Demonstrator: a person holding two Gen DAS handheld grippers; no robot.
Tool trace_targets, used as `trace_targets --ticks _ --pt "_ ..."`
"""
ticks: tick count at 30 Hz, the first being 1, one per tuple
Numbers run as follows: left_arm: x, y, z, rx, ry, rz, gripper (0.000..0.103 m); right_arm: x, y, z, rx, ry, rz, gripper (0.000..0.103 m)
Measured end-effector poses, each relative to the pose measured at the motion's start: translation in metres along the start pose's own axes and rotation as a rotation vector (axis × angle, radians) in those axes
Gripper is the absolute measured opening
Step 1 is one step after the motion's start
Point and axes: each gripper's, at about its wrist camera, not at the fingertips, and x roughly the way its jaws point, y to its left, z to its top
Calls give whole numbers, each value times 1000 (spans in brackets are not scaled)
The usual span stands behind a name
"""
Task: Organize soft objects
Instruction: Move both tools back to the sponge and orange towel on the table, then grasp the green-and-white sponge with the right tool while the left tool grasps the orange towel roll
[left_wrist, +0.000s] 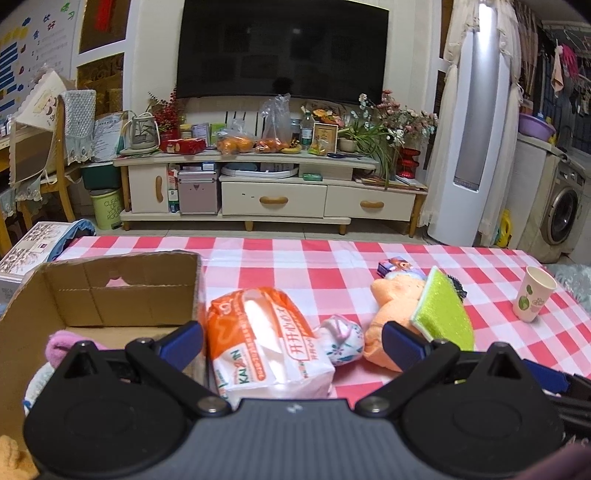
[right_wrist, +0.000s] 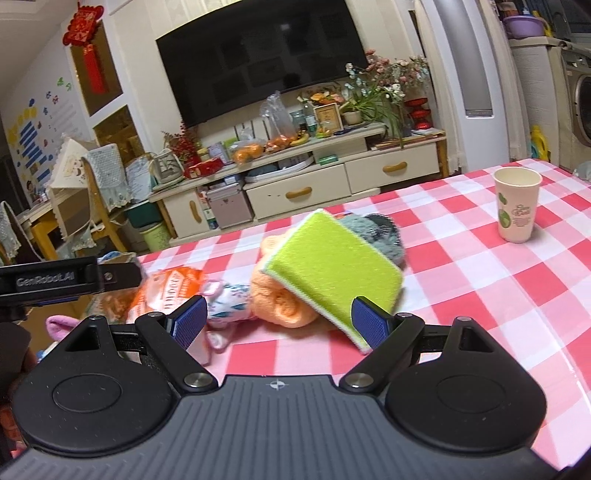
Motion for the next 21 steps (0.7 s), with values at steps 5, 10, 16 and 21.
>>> trace_targets --ticks 5,10,16,21 --pt "5 -12 -3 35 5 -1 102 2 -4 0 11 -12 -34 103" --pt "9 -21 -7 67 13 0 102 7 -11 -1 29 -25 -60 103" --pt "14 -31 -10 102 23 -2 102 22 -22 1 74 -19 -58 103" --pt "20 -36 -13 127 33 11 102 40 -21 0 55 27 -65 103"
